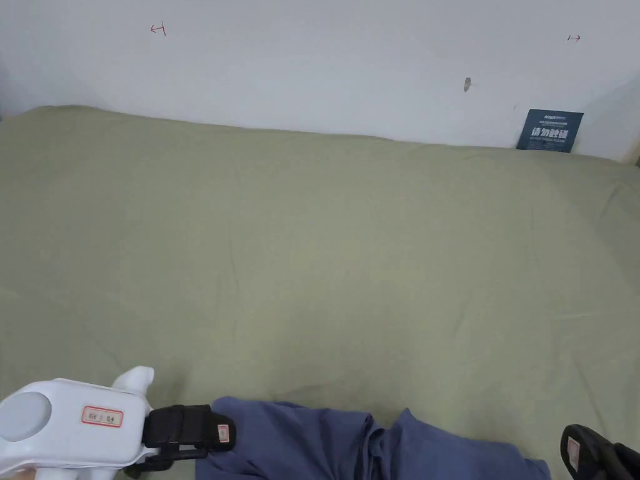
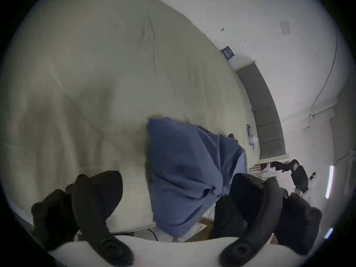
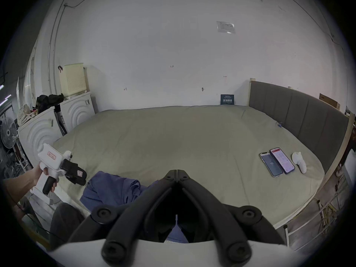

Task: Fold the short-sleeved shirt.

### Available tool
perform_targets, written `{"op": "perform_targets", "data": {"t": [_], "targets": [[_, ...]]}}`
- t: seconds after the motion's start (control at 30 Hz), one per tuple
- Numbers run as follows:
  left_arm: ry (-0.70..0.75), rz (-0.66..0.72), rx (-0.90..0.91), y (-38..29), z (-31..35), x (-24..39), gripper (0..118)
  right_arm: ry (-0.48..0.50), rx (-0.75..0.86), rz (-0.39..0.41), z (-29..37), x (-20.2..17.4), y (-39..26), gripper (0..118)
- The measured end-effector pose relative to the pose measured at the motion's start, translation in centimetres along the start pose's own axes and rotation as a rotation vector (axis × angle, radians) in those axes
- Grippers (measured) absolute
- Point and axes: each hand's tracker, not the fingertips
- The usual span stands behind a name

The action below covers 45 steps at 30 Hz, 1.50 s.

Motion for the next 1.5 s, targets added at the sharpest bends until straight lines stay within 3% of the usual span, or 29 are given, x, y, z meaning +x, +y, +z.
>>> {"op": "perform_targets", "data": {"t": [0.1, 0.17, 0.2, 0.23, 0.27, 0.3, 0.37, 0.53, 0.77, 0.87, 1.03, 1.27, 1.5], "targets": [[-0.157, 0.084, -0.026, 0.2, -2.3, -0.7, 115, -0.009, -0.007, 0.007, 0.0, -0.1, 0.1, 0], [-0.181, 0.085, -0.011, 0.3, -2.9, -0.6, 114, -0.013, -0.012, 0.012, -0.1, -0.1, 0.0, 0], [-0.185, 0.085, -0.014, 0.4, -3.1, -0.4, 108, -0.014, -0.017, 0.016, -0.1, -0.1, 0.0, 0], [-0.193, 0.087, -0.023, 0.5, -3.1, -0.2, 84, -0.017, -0.018, 0.019, -0.1, -0.1, 0.0, 0], [-0.211, 0.088, -0.025, 0.4, -3.0, 0.0, 32, -0.018, -0.017, 0.02, -0.1, -0.1, 0.0, 0], [-0.172, 0.068, -0.039, 0.8, -3.2, -0.2, 11, -0.019, -0.018, 0.018, 0.0, 0.0, 0.0, 0], [-0.078, 0.039, -0.054, 1.2, -3.9, -1.4, 11, -0.018, -0.017, 0.013, -0.1, 0.1, 0.0, 0], [-0.089, 0.054, 0.003, 1.4, -2.1, -1.2, 11, -0.014, -0.004, 0.01, 0.6, 0.1, 0.3, 0], [0.017, 0.102, 0.17, 0.8, 6.2, -2.2, 11, 0.016, 0.024, 0.01, 0.6, 0.0, 0.6, 0], [0.126, 0.144, 0.258, -0.6, 11.5, -0.8, 11, 0.038, 0.032, 0.013, 0.4, -0.1, 0.6, 0], [0.353, 0.028, 0.27, -1.6, 15.7, 3.0, 11, 0.063, 0.043, 0.016, 0.2, -0.1, 0.6, 0], [0.396, -0.121, 0.172, -2.4, 10.6, 11.9, 11, 0.056, 0.054, -0.007, 1.2, 0.4, 0.2, 0], [0.372, -0.293, 0.013, -3.4, 0.4, 19.3, 11, 0.029, 0.067, -0.045, 2.3, 1.7, -0.1, 0]]}}
